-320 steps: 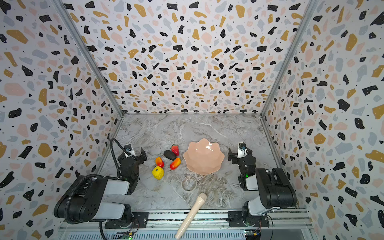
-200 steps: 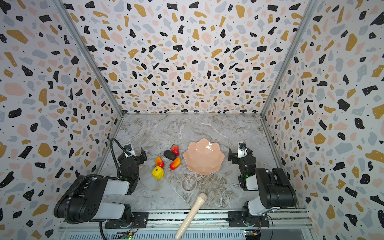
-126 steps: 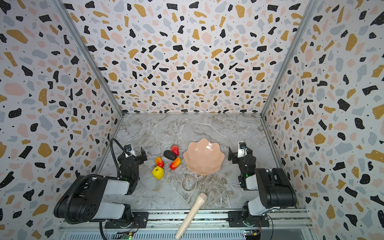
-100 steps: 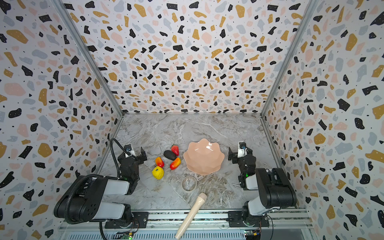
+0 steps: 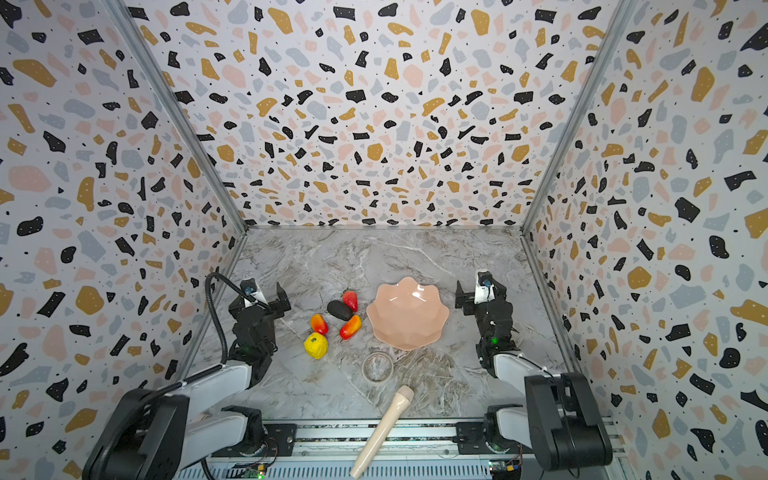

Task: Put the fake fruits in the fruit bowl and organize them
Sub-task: 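Reach the right gripper to the red strawberry and grasp it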

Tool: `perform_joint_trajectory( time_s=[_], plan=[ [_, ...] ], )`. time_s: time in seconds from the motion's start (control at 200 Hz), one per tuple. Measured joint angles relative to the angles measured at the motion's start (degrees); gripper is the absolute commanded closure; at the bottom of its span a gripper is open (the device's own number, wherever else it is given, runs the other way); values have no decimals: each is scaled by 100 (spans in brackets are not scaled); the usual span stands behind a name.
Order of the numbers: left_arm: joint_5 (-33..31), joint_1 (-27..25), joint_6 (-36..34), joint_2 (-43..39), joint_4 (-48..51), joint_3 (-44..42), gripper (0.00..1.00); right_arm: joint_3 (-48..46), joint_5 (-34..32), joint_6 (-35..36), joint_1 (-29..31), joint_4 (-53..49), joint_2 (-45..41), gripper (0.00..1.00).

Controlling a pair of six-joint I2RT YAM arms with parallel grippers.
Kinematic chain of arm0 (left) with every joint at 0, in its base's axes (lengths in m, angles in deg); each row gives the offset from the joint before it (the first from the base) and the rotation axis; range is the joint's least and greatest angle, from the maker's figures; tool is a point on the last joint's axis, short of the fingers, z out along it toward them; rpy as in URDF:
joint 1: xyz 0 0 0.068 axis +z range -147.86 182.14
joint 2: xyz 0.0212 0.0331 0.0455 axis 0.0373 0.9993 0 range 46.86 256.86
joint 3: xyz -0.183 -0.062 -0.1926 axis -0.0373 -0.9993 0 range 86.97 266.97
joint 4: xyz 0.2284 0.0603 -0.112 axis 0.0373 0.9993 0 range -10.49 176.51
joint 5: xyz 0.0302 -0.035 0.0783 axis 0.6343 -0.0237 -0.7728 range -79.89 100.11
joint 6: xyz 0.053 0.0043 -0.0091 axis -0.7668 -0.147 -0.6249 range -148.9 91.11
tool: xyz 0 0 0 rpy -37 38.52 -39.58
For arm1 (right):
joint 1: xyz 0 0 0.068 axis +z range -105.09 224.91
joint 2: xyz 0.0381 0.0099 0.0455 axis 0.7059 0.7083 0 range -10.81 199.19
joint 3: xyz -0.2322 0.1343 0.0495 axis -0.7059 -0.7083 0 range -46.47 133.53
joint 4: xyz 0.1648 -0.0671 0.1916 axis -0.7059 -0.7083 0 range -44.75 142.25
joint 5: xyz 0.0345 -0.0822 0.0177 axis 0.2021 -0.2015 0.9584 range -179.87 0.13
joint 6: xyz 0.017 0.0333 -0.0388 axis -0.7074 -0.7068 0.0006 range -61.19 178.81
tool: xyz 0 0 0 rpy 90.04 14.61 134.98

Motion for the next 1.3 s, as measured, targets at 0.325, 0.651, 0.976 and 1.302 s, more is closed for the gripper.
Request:
perform_joint_trajectory(
  time_s=[0.325, 0.651, 0.976, 1.302],
  plan=[
    [-20, -2, 522, -221, 3818, 2848, 0, 3254, 278, 210, 1875, -2664, 1174, 1],
    [1027, -2, 431, 437, 5792, 3766, 0, 6400, 1075, 61, 3141, -4876, 4083, 1],
    [1775, -37, 391, 699, 6310, 3777, 1, 7733, 1231, -431, 3390, -6308, 5499, 15],
    [2264, -118, 260, 758, 6937, 4148, 1, 8288, 1220, -721, 3429, -6802, 6124, 32]
  ],
)
